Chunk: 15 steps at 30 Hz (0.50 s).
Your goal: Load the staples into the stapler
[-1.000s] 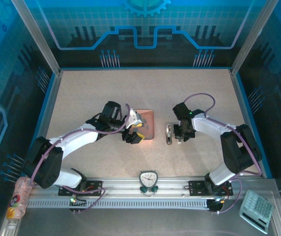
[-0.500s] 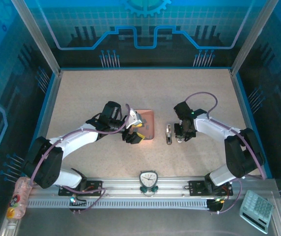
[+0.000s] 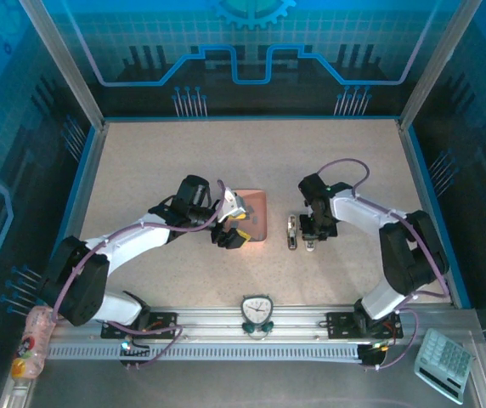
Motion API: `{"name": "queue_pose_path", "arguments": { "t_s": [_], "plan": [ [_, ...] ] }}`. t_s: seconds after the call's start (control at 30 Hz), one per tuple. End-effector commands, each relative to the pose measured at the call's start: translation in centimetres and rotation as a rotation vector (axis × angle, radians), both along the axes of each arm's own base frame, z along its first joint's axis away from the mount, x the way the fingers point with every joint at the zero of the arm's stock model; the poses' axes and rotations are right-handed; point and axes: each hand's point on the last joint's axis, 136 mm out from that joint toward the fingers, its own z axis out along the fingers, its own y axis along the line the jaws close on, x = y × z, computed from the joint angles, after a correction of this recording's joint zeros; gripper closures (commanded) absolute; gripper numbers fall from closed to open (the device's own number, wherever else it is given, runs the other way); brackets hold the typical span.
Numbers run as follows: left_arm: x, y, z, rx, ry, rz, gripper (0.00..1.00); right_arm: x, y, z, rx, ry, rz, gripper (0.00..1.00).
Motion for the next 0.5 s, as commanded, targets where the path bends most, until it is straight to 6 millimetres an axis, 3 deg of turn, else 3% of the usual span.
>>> {"name": "queue_pose_path", "arguments": {
  "t_s": [0.0, 0.3, 0.47],
  "plan": [
    [-0.1, -0.5, 0.5, 0.007, -0.029, -0.033, 0.22, -1.2, -0.1, -0.2, 0.010, 0.099, 0.006, 0.85],
    [-0.2, -0.5, 0.7, 0.008, -0.037, -0.035, 0.22, 0.4, -0.3, 2.5, 0.025, -0.065, -0.011, 0.85],
    [-0.2, -0.6, 0.7, 0.007, -0.040, -0.038, 0.22, 0.5, -0.6, 3.1, 0.031, -0.111, -0.025, 0.85]
  ]
}}
